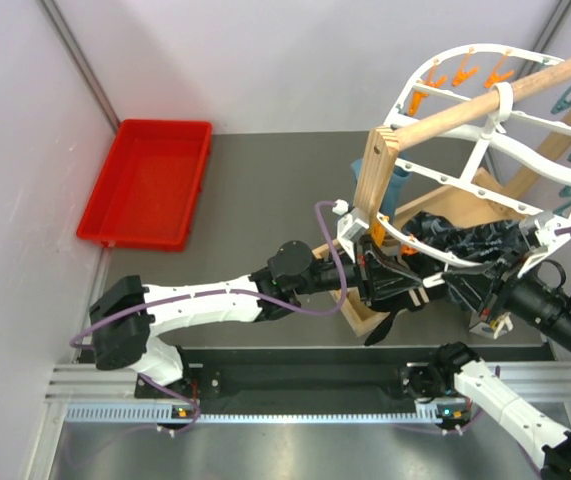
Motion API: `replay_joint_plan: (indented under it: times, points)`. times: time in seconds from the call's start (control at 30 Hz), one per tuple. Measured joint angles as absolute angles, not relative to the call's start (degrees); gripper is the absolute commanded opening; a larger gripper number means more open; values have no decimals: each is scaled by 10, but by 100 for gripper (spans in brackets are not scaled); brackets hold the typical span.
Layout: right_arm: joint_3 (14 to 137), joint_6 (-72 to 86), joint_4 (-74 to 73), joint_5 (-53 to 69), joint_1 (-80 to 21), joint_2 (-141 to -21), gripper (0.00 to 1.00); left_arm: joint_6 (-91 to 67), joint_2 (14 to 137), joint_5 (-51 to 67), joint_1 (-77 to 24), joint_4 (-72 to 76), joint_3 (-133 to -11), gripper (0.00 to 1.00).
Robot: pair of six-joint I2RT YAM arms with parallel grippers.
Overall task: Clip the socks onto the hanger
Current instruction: Clamp the sock onto the hanger, then reset both arms
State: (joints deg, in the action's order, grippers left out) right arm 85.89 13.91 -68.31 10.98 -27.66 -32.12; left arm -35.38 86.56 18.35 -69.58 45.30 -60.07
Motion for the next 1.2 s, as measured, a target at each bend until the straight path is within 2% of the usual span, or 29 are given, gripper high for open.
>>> replay_joint_plan:
  times: [0.03,0.07,0.13,0.27,0.47,0.5,0.57,0.63,0.67,0.77,0.9,1.2]
  points:
    - [859,139,-683,110,-277,-321,8,-354,867,184,-696,453,-601,0]
    - [859,139,-683,110,-277,-321,18,-354,868,184,-696,453,-602,0]
    - [859,139,-684,113,-277,-320,22,-354,868,183,-695,451,-603,0]
    - [859,140,-688,133,-277,-317,37,-353,868,173,-691,449,-605,0]
    - [853,153,-743,195,-277,-317,53,-355,879,175,-695,449,-619,0]
    - [851,154,-747,199,-277,-317,55,-356,880,175,-695,449,-622,2]
    - [851,156,-759,207,-277,-317,61,-355,882,176,-695,446,-628,16]
    - [851,157,-766,209,-277,-317,65,-355,883,176,-695,445,-631,24]
    - [851,157,-766,210,-277,-317,68,-355,883,177,-695,443,-631,33]
    - [851,157,-771,210,-277,-317,73,-355,883,176,-695,436,-631,43]
    - [852,156,-776,209,-277,-317,80,-353,883,175,-695,420,-631,48]
    - [872,140,-776,187,-277,-318,100,-345,856,175,-696,367,-620,49]
